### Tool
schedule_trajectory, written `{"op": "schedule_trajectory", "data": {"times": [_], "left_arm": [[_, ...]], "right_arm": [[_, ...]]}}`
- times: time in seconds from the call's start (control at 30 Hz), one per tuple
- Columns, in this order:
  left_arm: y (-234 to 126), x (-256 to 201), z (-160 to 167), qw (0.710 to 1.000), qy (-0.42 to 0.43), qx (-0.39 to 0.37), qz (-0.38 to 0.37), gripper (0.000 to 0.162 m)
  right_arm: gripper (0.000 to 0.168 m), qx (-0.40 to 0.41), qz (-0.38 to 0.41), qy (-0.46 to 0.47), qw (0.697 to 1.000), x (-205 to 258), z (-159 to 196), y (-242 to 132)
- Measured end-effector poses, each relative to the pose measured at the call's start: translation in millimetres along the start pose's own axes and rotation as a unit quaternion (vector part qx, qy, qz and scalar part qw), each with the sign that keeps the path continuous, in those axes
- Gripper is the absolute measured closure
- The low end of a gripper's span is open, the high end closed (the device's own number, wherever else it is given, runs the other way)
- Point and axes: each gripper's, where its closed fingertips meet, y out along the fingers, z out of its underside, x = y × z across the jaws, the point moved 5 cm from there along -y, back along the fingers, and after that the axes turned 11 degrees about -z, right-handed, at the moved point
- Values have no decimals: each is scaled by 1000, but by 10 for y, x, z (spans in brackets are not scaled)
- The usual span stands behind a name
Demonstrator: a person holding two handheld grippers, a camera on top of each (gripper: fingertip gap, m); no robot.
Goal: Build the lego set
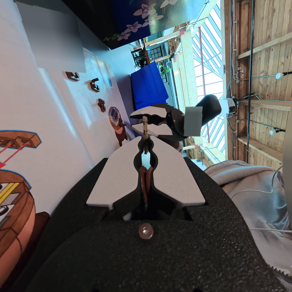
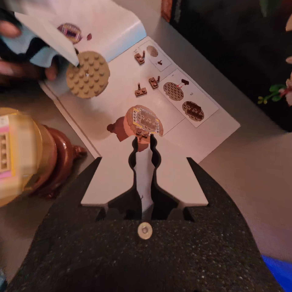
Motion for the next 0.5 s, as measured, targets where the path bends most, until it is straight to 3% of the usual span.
{"op": "schedule_trajectory", "data": {"times": [0.13, 0.27, 0.4, 0.5], "left_arm": [[6, 13, -3, 1000, -3, 0, -6, 158], [24, 15, 11, 1000, -1, 9, -10, 158], [32, 13, 27, 1000, -5, 21, -6, 158], [35, 15, 31, 999, -22, 36, 8, 158]], "right_arm": [[156, -8, 37, 44, 998, 60, 84, 101], [166, -23, 51, 28, 998, 64, 62, 152], [166, -13, 5, -66, 998, 3, -7, 105], [166, -9, -71, -199, 977, 12, -147, -21]]}}
